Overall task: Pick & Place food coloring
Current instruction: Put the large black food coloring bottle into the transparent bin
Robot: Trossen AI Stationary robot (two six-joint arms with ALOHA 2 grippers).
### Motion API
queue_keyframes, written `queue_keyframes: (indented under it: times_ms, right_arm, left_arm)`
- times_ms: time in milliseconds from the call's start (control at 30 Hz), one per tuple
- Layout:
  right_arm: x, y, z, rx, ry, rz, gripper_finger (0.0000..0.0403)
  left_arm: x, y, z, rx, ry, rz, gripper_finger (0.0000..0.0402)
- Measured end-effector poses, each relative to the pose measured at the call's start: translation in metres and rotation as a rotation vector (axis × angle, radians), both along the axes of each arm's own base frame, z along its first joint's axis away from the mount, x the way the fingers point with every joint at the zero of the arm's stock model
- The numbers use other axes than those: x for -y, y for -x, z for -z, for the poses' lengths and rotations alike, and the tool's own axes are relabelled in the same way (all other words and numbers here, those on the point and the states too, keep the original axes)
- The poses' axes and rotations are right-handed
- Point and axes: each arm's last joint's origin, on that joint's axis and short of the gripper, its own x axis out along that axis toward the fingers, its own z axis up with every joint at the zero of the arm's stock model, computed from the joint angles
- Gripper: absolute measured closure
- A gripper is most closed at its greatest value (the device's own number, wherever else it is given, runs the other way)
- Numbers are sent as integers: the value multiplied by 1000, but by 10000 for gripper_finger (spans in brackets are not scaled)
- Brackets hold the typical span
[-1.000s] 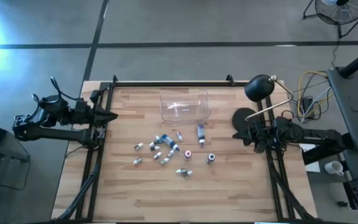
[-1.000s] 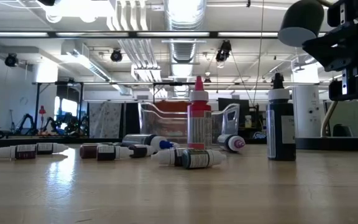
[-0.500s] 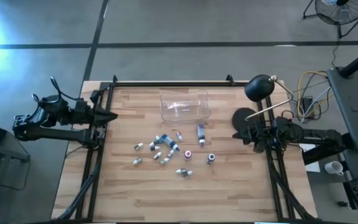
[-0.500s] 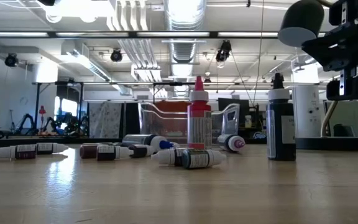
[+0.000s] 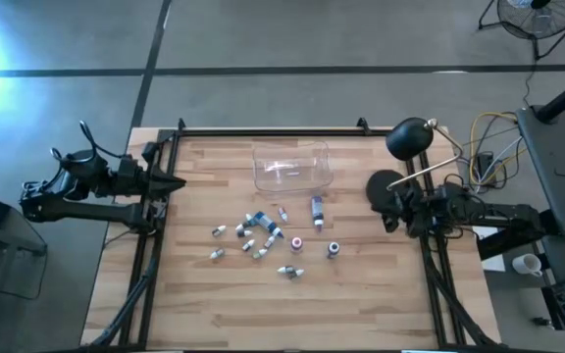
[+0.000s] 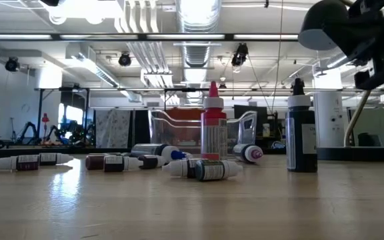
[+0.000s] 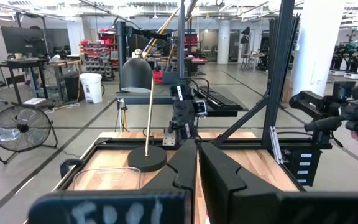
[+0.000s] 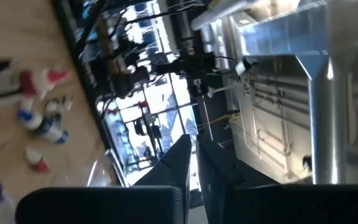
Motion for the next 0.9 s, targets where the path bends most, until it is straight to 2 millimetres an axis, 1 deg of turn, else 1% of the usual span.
queue_keyframes:
  times_ms: [167,333,800,900]
  right_arm:
    - [0,0,-2,2,-158,-34,385]
    - [0,0,-2,-3,-219,-47,385]
    - [0,0,-2,-4,-223,-48,385]
    - [0,1,-3,18,-160,-39,385]
  left_arm:
    - [0,0,0,0,0,0,402]
    - [0,0,0,0,0,0,402]
    - [0,0,0,0,0,0,402]
    - [0,0,0,0,0,0,402]
